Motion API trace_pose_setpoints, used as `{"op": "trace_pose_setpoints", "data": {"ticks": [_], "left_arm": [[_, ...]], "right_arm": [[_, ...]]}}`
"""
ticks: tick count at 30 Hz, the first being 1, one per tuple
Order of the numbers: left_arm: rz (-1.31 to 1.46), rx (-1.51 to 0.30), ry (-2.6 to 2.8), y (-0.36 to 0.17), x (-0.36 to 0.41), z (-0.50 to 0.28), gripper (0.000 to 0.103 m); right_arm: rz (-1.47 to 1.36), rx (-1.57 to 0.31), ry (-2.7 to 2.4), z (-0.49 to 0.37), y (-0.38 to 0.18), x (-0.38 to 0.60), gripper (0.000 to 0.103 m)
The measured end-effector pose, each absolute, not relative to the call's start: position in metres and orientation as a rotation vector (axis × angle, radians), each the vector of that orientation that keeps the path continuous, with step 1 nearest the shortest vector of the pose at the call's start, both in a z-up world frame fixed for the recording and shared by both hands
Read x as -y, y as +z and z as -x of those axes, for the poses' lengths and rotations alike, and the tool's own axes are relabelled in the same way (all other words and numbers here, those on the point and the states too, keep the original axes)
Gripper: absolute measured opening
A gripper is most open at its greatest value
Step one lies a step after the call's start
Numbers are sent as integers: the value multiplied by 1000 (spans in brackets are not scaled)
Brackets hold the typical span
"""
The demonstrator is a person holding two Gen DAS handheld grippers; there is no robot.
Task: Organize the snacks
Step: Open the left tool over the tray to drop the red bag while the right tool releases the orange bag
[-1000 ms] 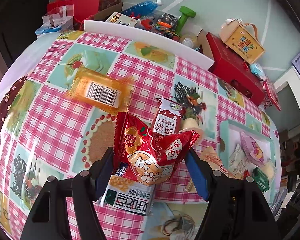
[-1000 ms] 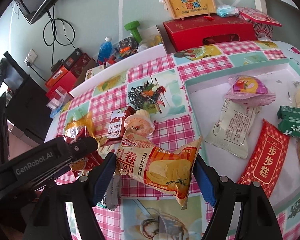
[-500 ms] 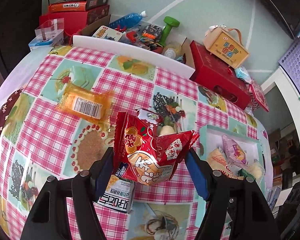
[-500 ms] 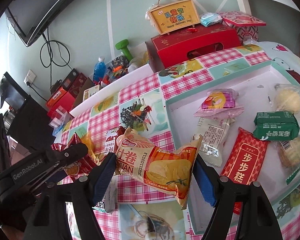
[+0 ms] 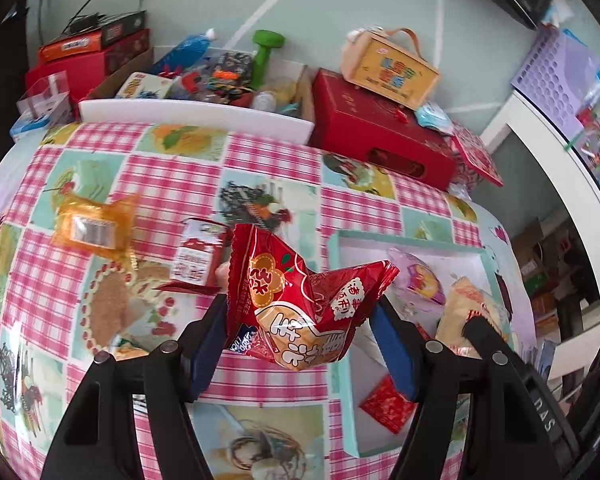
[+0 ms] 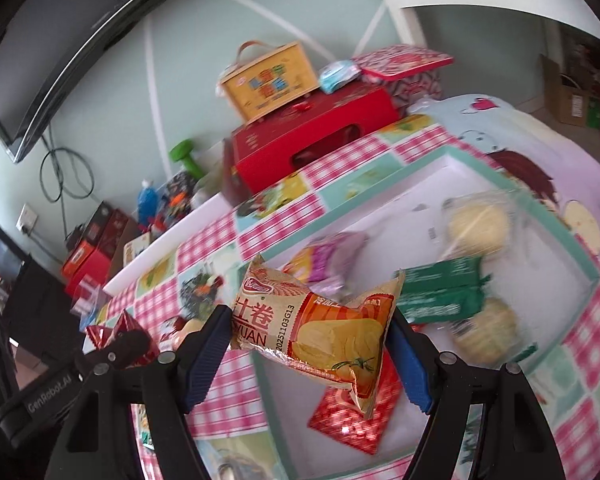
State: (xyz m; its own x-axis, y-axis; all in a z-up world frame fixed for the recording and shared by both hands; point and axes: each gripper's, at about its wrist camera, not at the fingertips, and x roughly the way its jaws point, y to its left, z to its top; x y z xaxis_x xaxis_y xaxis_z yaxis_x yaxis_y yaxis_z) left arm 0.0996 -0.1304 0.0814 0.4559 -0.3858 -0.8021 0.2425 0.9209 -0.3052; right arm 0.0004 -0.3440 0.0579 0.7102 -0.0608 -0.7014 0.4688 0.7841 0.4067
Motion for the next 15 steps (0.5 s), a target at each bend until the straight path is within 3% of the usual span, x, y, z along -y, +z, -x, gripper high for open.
{"op": "trace_pose_setpoints", "data": {"ticks": [15], "left_arm": [[9,-1044,-587,67,227,-63,72]], "right_arm": [[-709,-688,-574,45,48,434,78]]}}
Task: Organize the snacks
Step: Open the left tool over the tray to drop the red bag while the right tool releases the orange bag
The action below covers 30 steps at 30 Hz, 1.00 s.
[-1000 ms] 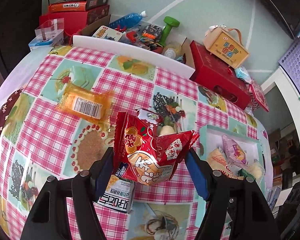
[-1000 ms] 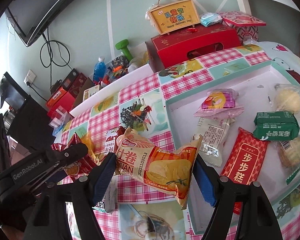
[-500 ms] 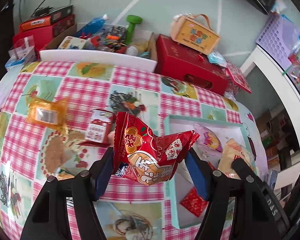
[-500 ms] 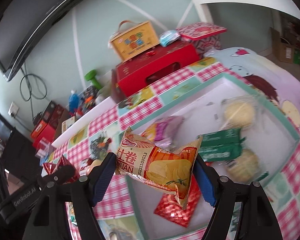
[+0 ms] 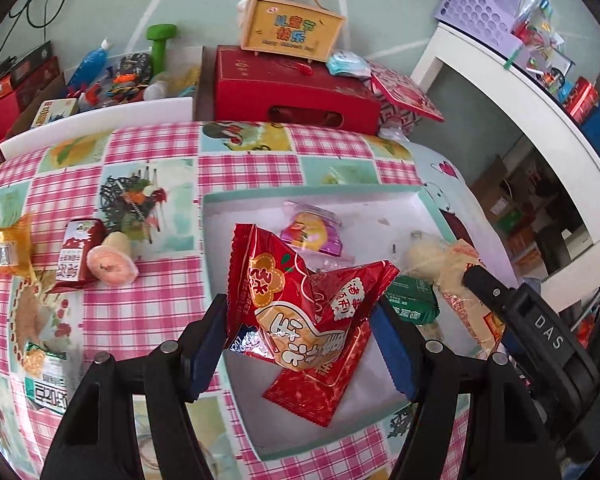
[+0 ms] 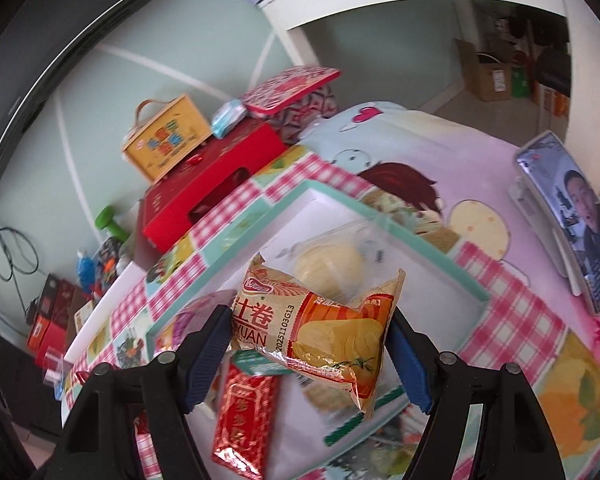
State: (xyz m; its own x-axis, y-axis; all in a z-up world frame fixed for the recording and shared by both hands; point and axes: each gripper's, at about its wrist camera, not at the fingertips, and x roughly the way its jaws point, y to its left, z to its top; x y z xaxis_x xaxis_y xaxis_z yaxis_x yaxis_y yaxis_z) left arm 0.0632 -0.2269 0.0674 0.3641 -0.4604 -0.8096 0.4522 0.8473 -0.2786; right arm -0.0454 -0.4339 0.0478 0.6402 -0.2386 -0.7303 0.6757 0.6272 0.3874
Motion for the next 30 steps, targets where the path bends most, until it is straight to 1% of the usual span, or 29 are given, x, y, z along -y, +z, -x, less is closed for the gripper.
{"op": "trace_pose_setpoints", "data": {"ticks": [14,30], "left_arm": [[-15,-1078,-558,38,238,-73,72],[-31,-1101,-540,25,240,-78,72]], "right_arm": [[-724,-738,-617,46,23,453,78],[-711,-800,-583,33,7,446,79]]}}
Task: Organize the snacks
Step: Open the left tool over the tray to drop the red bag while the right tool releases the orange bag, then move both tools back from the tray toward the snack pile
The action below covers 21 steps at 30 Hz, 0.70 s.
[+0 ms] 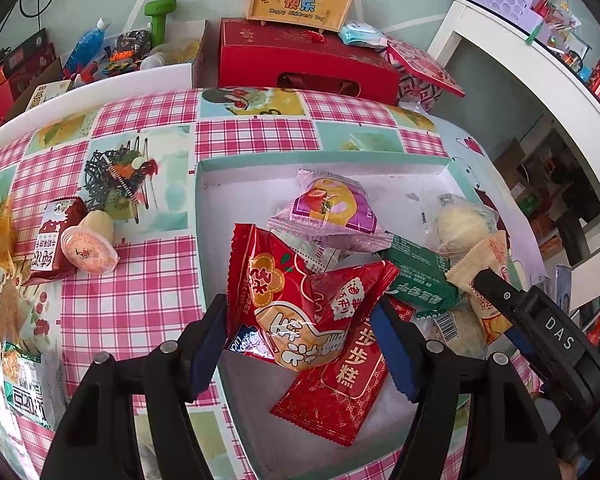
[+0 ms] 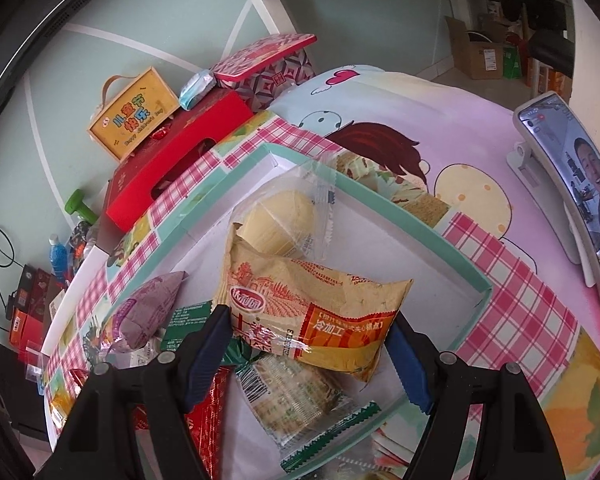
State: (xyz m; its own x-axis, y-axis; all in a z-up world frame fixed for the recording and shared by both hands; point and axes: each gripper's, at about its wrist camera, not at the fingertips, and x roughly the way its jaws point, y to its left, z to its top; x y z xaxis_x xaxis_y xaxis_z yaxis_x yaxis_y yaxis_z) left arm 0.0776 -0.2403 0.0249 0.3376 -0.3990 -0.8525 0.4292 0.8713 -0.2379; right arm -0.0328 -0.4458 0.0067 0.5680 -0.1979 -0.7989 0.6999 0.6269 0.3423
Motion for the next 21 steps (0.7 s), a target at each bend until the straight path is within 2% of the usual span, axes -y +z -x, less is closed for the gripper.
{"op": "trace_pose_setpoints", "data": {"ticks": [8,11,14,16,21], "left_arm": [[-21,-1110,-538,28,238,-77,76],[-19,-1108,-534,31,237,-77,78],[-14,-1104,-527,35,234,-77,80],[-12,-1095,-518,39,232,-77,84],[6,-1083,-491,48,223,-79,86]], "right_arm": [[-696,-811,-596,32,7,447,81],[-675,-812,-595,31,9,445,91],[-641,-812,-597,30,13,443,92],[-628,-804,-594,30,16,441,102],[-598,-792,-585,28,23,435,103]]}}
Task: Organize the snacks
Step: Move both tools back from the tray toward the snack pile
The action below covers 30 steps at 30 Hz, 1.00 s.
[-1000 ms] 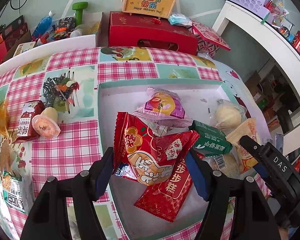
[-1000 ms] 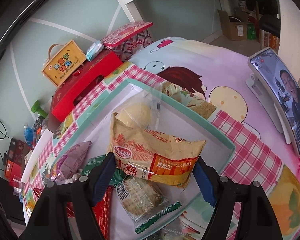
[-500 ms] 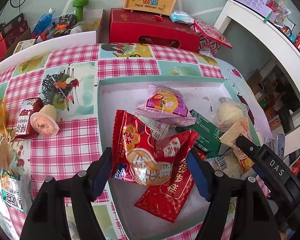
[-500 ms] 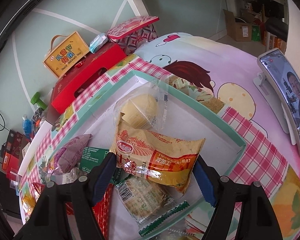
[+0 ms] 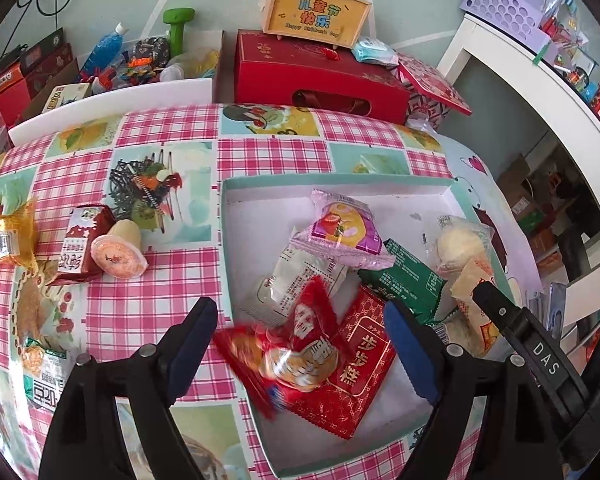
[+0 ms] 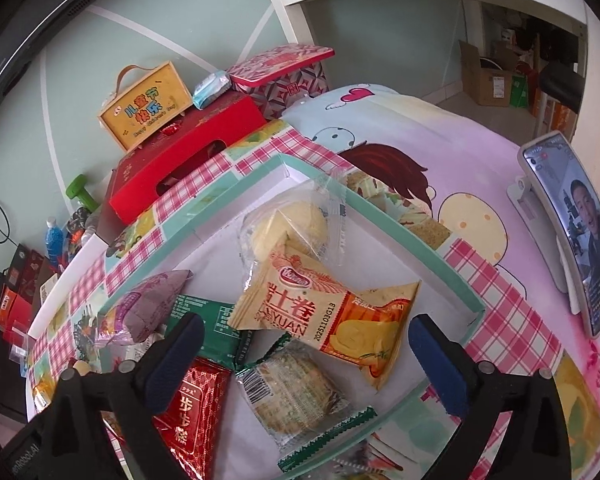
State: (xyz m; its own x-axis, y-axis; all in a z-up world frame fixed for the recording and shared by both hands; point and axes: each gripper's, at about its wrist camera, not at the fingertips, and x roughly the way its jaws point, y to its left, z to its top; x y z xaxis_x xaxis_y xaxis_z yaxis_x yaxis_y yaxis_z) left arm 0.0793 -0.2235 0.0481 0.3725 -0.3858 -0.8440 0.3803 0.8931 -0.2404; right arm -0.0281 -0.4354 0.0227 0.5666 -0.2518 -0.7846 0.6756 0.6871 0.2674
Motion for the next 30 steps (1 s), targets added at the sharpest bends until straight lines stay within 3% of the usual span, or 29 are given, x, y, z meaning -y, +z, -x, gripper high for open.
{"op": "trace_pose_setpoints", "data": {"ticks": [13,30], "left_arm": [[102,-1070,-316,63,167,-98,86],[124,-1149,-144,41,88,-112,86]], "right_arm": [[-491,-734,-535,20,60,398,103],[-302,-822,-280,-25,57,290,103]]}}
